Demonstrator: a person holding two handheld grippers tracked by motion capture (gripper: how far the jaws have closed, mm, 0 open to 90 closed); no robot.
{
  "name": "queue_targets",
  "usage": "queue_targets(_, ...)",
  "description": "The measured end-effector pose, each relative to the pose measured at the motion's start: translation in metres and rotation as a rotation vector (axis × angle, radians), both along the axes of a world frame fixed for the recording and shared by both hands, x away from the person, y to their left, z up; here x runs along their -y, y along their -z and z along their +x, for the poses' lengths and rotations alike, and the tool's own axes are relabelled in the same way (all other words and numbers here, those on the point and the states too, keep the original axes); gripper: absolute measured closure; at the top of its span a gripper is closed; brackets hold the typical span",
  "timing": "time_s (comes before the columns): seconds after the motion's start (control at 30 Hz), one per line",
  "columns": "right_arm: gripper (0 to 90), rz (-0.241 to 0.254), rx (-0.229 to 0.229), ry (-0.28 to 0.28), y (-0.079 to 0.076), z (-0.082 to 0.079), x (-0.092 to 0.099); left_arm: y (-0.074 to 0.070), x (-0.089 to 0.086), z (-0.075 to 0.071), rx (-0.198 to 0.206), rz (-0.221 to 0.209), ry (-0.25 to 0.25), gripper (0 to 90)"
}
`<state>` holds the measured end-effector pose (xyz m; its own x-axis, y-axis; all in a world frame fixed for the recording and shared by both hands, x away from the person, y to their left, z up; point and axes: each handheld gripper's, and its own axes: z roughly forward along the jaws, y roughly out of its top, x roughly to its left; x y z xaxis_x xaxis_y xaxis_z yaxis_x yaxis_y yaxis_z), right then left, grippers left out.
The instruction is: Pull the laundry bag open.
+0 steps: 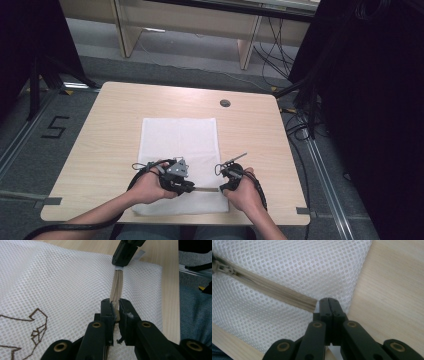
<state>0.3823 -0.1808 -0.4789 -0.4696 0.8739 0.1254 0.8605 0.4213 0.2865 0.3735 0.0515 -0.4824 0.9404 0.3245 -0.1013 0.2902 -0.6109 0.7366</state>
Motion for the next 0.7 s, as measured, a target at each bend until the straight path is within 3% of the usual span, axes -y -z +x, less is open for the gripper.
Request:
queue_targets(0.2, 90.0, 0.023, -0.014, 0.006, 0.000, -0.001, 0.000, 0.000, 0.000, 0.001, 0.001, 0.003, 0.017, 82.1)
queue_targets(0.3, 90.0, 0.019, 0.005, -0.018, 0.000, -0.001, 0.002, -0.001, -0.002, 0.001, -0.008, 0.004, 0.010, 82.1)
queue_targets(0.4, 90.0, -0.004, -0.005, 0.011, 0.000, -0.002, 0.001, 0.000, -0.005, 0.001, 0.000, 0.004, 0.035, 82.0)
queue_targets(0.53, 90.0, 0.017, -0.004, 0.008, -0.001, -0.003, 0.002, 0.002, -0.012, -0.001, -0.024, -0.034, 0.007, 82.1)
queue_targets(0.7, 90.0, -0.004, 0.000, 0.004, -0.001, -0.002, 0.002, 0.002, -0.012, -0.001, -0.015, -0.019, 0.014, 82.1)
